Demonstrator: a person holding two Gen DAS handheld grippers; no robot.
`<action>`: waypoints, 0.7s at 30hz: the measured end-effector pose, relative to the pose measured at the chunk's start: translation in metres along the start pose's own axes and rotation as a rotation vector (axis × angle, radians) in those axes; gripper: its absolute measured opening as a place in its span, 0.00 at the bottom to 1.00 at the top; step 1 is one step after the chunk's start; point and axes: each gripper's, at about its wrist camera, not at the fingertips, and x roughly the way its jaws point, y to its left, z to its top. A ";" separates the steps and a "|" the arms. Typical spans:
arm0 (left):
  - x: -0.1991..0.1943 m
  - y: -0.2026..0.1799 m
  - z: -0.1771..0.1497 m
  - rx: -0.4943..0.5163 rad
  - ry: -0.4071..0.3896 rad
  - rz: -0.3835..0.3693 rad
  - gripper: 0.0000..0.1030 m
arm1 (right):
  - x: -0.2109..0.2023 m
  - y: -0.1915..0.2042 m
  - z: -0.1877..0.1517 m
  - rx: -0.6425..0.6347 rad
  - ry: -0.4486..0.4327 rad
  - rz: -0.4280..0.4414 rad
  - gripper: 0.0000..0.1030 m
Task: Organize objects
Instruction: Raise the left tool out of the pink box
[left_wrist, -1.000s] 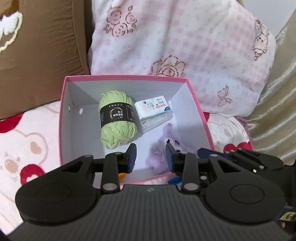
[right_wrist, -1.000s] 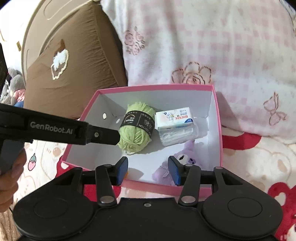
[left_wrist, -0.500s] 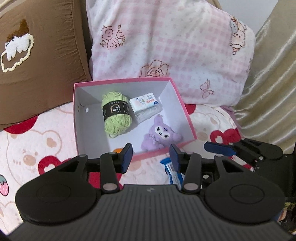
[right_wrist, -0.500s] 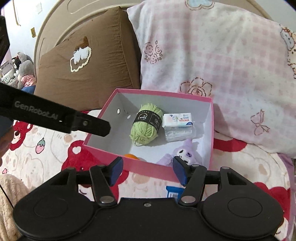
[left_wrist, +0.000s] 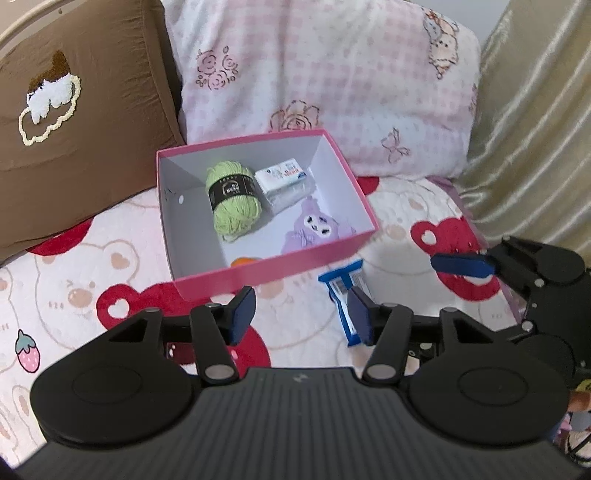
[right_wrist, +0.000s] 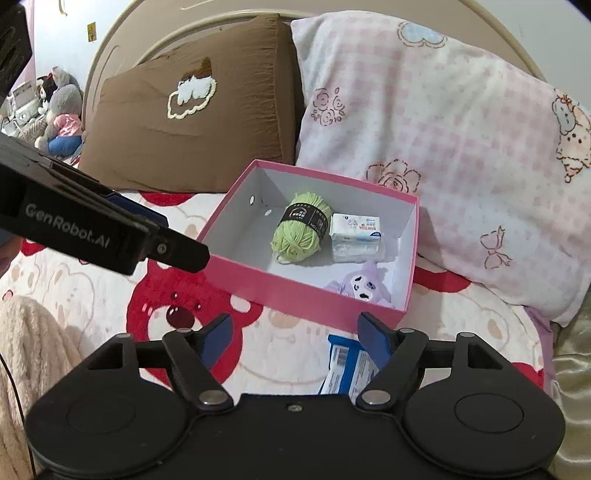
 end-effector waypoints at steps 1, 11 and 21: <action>-0.002 -0.001 -0.003 0.002 0.002 -0.001 0.55 | -0.002 0.002 -0.001 0.000 0.004 -0.001 0.80; -0.015 -0.004 -0.024 0.025 0.033 -0.013 0.62 | -0.014 0.016 -0.019 -0.047 0.058 -0.010 0.90; -0.008 -0.001 -0.044 0.013 0.078 -0.032 0.67 | -0.016 0.014 -0.036 -0.066 0.105 -0.030 0.90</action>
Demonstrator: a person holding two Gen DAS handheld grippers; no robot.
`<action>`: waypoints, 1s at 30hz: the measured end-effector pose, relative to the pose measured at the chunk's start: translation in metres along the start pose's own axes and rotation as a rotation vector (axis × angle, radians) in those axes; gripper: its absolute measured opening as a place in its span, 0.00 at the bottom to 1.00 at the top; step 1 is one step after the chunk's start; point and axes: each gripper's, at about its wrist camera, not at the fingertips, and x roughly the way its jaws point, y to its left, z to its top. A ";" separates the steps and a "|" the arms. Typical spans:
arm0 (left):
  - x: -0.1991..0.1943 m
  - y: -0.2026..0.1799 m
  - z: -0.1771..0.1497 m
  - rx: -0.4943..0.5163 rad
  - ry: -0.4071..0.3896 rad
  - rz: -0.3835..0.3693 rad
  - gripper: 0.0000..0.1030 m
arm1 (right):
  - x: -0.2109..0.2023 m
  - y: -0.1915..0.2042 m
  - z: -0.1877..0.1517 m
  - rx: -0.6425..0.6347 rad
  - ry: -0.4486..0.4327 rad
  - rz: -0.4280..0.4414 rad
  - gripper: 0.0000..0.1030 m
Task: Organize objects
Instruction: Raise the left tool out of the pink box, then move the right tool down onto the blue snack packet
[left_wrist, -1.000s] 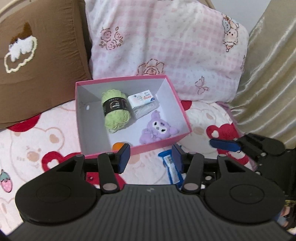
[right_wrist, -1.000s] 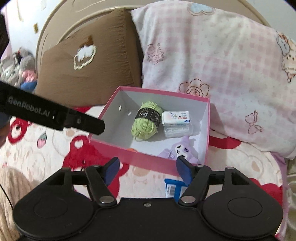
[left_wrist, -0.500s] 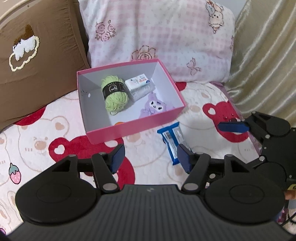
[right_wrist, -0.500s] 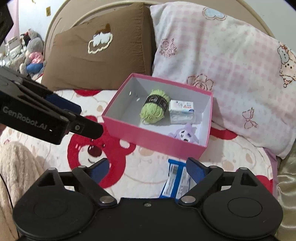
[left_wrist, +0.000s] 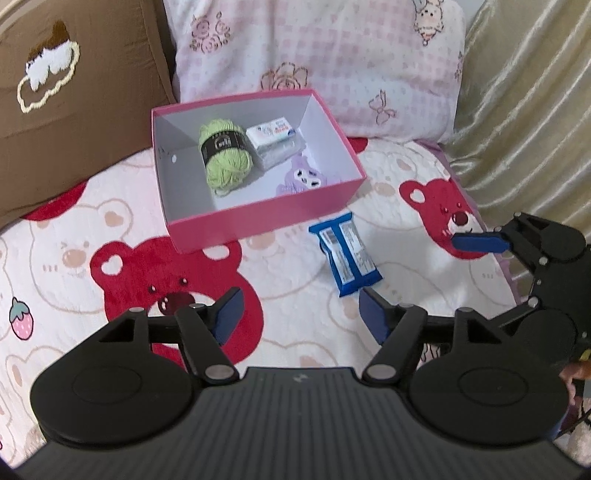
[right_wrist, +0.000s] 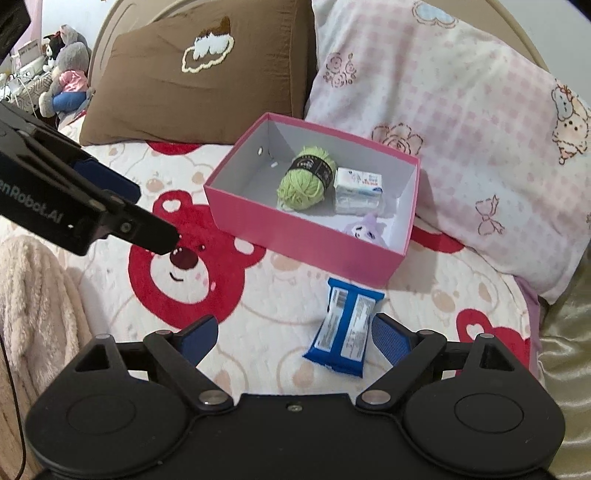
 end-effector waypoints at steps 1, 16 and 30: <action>0.002 0.000 -0.002 -0.001 0.009 -0.002 0.67 | 0.001 -0.001 -0.002 0.003 0.004 0.001 0.90; 0.040 0.003 -0.022 -0.007 0.053 -0.049 0.95 | 0.033 -0.049 -0.030 0.169 0.091 0.145 0.94; 0.103 0.010 -0.031 -0.069 0.041 -0.038 0.98 | 0.090 -0.094 -0.032 0.370 0.125 0.191 0.94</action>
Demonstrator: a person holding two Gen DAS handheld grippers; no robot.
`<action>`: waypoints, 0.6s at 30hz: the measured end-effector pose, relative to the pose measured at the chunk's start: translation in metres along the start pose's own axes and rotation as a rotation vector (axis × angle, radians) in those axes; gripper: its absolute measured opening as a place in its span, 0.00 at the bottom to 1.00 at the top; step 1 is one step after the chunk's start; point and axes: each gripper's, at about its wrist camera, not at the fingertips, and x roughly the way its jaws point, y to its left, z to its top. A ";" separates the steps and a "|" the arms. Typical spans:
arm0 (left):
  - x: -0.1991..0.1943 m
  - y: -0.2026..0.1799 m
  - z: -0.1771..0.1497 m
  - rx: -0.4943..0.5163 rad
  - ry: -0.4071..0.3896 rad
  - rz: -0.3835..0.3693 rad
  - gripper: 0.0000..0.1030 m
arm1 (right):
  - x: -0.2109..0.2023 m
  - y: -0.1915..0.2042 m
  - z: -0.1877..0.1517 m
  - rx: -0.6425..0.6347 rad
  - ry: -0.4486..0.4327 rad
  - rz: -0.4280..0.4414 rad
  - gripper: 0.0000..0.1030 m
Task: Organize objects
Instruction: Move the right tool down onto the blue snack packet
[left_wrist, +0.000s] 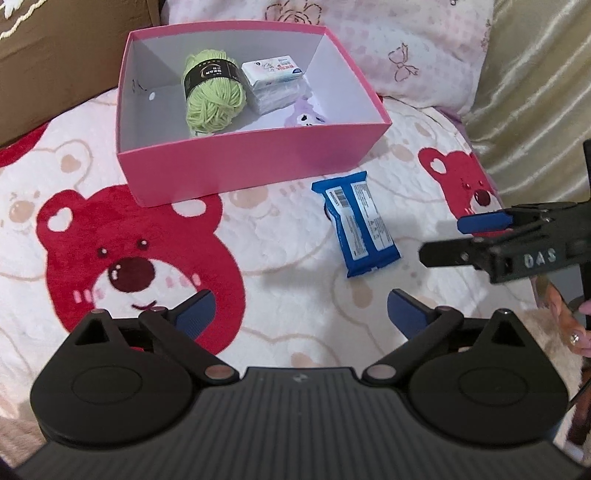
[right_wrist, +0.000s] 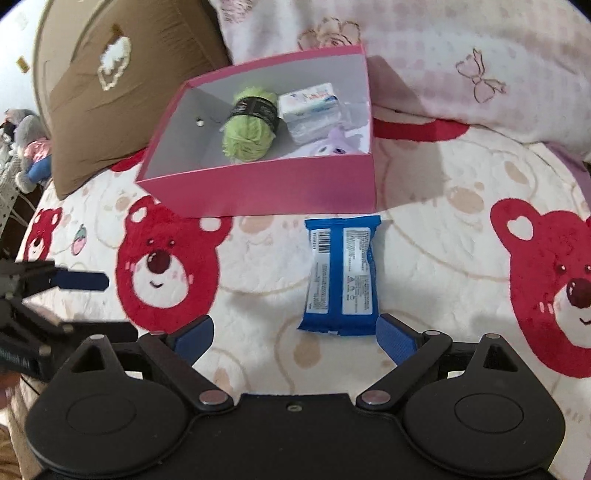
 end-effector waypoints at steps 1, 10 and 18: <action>0.004 -0.001 -0.001 -0.001 -0.018 0.001 0.98 | 0.004 -0.003 0.004 0.007 0.003 -0.004 0.94; 0.039 -0.013 -0.010 0.068 -0.059 0.019 0.98 | 0.041 -0.026 0.016 0.142 0.034 0.101 0.94; 0.073 -0.016 -0.006 0.062 -0.095 -0.024 0.97 | 0.071 -0.039 0.013 0.108 0.018 0.047 0.94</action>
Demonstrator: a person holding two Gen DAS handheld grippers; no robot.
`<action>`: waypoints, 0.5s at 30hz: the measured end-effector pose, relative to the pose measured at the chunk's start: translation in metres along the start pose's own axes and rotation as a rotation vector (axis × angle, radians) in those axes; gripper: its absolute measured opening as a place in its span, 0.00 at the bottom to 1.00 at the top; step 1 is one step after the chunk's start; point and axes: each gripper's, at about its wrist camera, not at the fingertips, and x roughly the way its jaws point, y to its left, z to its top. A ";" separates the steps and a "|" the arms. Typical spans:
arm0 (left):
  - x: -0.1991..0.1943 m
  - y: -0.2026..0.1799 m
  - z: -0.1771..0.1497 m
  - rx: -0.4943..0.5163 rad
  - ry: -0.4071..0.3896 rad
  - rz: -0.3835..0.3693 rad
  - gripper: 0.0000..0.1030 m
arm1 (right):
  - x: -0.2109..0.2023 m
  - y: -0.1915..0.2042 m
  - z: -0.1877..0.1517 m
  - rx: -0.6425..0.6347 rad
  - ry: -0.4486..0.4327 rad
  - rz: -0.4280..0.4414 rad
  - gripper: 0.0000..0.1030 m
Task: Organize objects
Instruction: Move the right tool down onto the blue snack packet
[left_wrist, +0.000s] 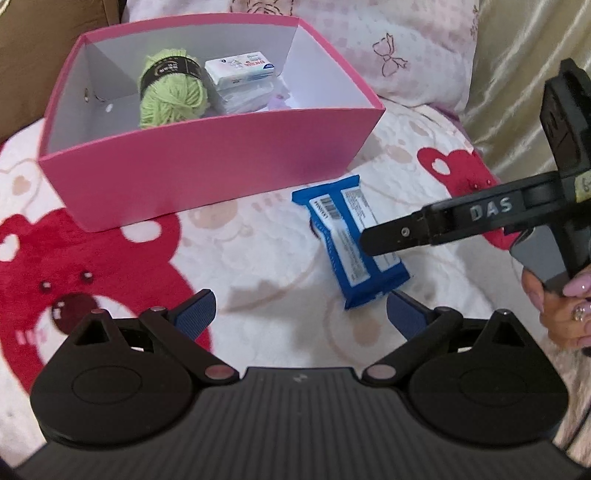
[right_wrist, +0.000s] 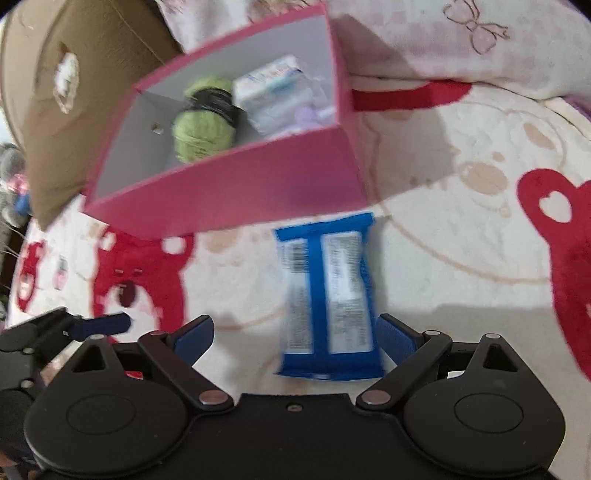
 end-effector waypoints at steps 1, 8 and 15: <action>0.005 0.000 0.000 -0.008 -0.004 -0.009 0.96 | 0.001 -0.003 0.000 0.010 -0.004 0.016 0.94; 0.049 0.003 -0.005 -0.072 0.022 -0.032 0.94 | 0.008 -0.023 0.002 0.119 -0.025 0.028 0.94; 0.066 0.001 -0.013 -0.084 0.025 -0.021 0.94 | 0.033 -0.019 0.003 0.067 0.064 -0.057 0.94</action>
